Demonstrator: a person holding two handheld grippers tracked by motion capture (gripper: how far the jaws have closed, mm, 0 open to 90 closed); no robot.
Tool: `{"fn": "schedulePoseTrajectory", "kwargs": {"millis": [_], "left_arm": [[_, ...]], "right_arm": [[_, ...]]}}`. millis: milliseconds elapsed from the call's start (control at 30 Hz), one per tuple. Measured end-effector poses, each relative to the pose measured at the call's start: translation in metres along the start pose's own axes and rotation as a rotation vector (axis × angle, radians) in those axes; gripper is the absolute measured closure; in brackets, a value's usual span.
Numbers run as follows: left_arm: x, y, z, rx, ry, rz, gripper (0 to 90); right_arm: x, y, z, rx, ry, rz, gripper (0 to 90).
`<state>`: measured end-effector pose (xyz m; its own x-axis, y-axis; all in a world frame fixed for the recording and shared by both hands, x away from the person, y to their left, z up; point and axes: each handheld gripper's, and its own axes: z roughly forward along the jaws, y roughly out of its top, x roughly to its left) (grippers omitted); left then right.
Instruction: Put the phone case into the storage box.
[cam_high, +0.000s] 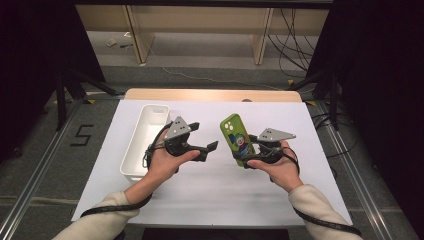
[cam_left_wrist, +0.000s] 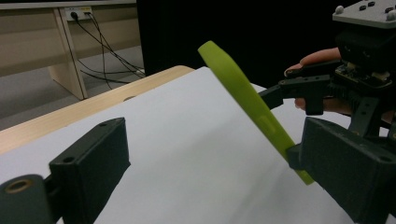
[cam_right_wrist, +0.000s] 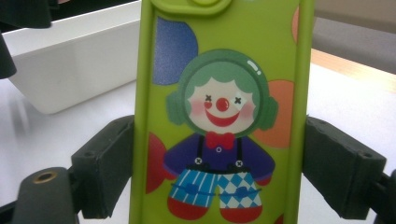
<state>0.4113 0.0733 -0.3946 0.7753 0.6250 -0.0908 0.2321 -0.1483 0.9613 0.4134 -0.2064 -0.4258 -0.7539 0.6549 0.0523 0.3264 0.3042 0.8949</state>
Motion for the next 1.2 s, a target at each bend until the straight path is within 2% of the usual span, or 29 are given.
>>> {"fn": "schedulePoseTrajectory", "kwargs": {"millis": [100, 267, 667, 767, 900, 1067, 1200], "left_arm": [[-0.001, 0.002, 0.007, 0.000, 0.001, -0.005, 9.4], [0.000, 0.005, 0.019, 0.000, 0.000, -0.035, 12.1], [-0.010, 0.005, 0.042, 0.018, -0.040, -0.033, 21.1], [-0.012, 0.003, 0.047, 0.025, -0.033, -0.039, 27.0], [-0.012, 0.001, 0.052, 0.029, -0.021, -0.072, 37.7], [-0.011, -0.001, 0.060, 0.043, -0.038, -0.101, 50.2], [-0.012, -0.002, 0.062, 0.035, -0.050, -0.117, 60.6]], "right_arm": [[0.001, 0.000, 0.002, -0.002, 0.003, 0.006, 16.5], [0.003, 0.001, 0.003, -0.008, 0.007, 0.004, 16.5], [0.006, 0.001, 0.007, -0.025, 0.003, 0.005, 16.6], [0.007, 0.001, 0.008, -0.029, 0.001, 0.004, 16.5], [0.007, 0.001, 0.009, -0.028, 0.002, 0.001, 16.6], [0.009, 0.002, 0.009, -0.031, -0.008, -0.009, 16.5], [0.009, 0.001, 0.010, -0.034, -0.015, -0.012, 16.5]]}}
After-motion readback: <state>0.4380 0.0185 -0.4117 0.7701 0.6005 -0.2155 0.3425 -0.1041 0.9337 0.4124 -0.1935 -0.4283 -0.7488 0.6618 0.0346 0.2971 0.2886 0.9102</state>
